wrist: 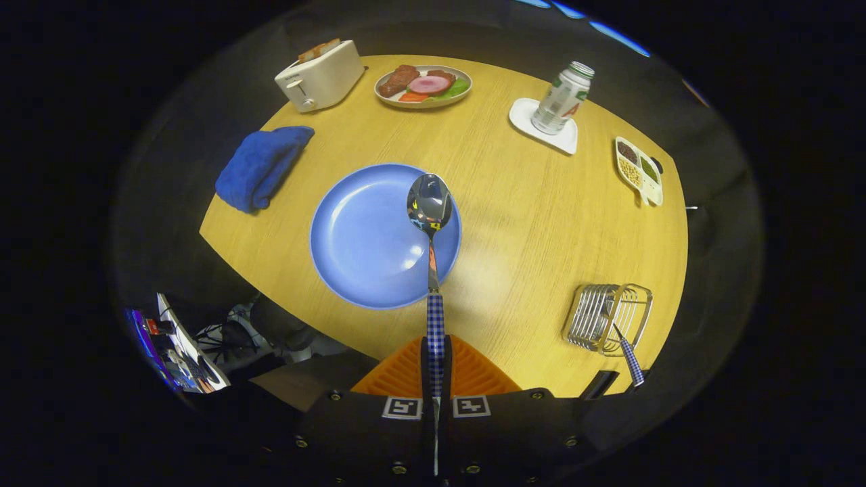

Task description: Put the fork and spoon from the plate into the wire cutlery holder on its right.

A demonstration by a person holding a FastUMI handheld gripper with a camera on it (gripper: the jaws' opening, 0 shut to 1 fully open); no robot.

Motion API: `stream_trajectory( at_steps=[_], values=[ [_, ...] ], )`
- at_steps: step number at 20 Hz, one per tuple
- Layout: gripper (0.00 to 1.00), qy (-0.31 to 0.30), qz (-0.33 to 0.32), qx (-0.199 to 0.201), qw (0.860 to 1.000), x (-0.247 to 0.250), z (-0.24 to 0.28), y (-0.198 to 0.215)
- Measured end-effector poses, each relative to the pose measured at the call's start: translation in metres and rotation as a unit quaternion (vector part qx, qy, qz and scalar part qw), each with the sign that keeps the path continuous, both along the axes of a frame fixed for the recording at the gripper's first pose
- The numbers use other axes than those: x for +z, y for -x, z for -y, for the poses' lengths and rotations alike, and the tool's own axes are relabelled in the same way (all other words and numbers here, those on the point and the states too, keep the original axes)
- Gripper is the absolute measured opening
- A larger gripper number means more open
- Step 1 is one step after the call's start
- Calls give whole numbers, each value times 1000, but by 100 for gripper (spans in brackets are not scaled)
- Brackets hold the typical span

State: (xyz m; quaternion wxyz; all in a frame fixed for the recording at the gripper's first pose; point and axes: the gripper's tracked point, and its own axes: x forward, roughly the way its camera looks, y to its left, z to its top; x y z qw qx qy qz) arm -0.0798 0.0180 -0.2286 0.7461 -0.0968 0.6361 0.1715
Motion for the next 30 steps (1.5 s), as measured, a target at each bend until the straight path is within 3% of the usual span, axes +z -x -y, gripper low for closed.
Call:
stream_trajectory(
  at_steps=[10, 18, 23, 30],
  values=[
    [2, 47, -17, -76, 996, 16, 105, 24],
    [2, 104, -46, -100, 989, 26, 172, 32],
    [2, 140, -76, -104, 982, 20, 197, 33],
    [2, 177, -134, -79, 972, 5, 202, 26]
  ],
)
